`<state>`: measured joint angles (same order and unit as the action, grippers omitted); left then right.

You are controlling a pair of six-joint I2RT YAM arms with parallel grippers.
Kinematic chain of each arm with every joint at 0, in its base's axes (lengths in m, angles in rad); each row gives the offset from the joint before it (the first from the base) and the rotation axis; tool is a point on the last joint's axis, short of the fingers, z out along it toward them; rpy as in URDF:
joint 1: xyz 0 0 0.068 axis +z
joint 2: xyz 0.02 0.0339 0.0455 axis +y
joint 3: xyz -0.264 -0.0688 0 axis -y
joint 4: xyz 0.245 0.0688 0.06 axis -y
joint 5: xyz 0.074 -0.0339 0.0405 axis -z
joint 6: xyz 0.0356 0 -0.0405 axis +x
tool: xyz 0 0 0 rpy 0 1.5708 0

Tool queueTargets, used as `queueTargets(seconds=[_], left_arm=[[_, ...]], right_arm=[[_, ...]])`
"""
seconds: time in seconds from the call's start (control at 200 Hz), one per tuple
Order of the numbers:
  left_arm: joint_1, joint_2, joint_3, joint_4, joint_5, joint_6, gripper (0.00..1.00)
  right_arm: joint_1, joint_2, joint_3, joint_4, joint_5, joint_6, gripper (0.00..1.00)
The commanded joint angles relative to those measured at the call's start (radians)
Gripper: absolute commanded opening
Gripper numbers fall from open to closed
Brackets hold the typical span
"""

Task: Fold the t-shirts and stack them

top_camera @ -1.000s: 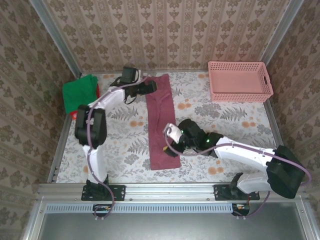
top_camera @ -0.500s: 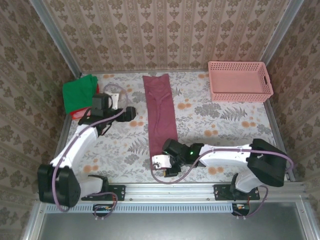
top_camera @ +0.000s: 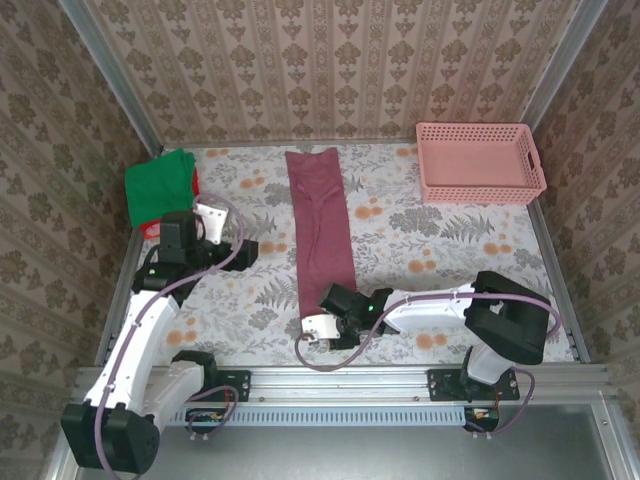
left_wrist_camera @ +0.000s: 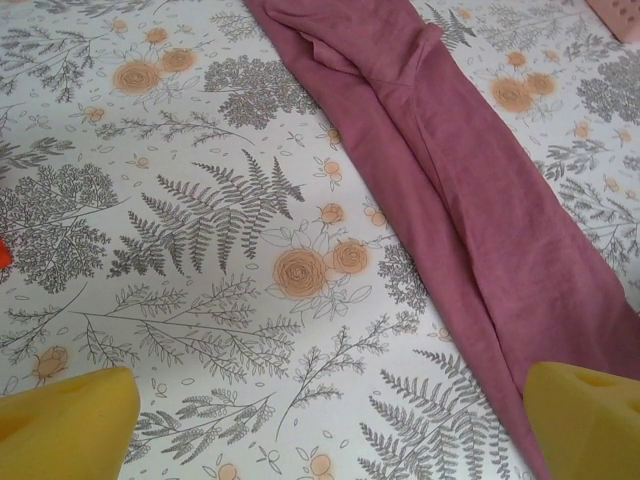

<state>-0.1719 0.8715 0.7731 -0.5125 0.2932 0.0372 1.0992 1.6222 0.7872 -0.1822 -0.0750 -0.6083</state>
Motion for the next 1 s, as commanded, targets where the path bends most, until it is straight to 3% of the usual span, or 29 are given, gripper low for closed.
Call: queueTargets(seconds=[0.0, 0.18, 0.68, 0.995], left_arm=[[0.009, -0.024, -0.02, -0.046, 0.029, 0.071, 1.0], [0.011, -0.046, -0.028, -0.067, 0.054, 0.131, 1.0], [0.011, -0.232, -0.095, -0.152, 0.143, 0.361, 1.0], [0.011, -0.271, -0.157, -0.121, 0.162, 0.41, 1.0]], right_arm=[[-0.016, 0.069, 0.035, 0.001, 0.098, -0.018, 0.27], [-0.014, 0.067, 0.055, -0.052, 0.119, -0.023, 0.0], [-0.071, -0.168, 0.123, -0.245, 0.005, -0.001, 0.0], [-0.241, -0.079, 0.328, -0.346, -0.065, -0.14, 0.0]])
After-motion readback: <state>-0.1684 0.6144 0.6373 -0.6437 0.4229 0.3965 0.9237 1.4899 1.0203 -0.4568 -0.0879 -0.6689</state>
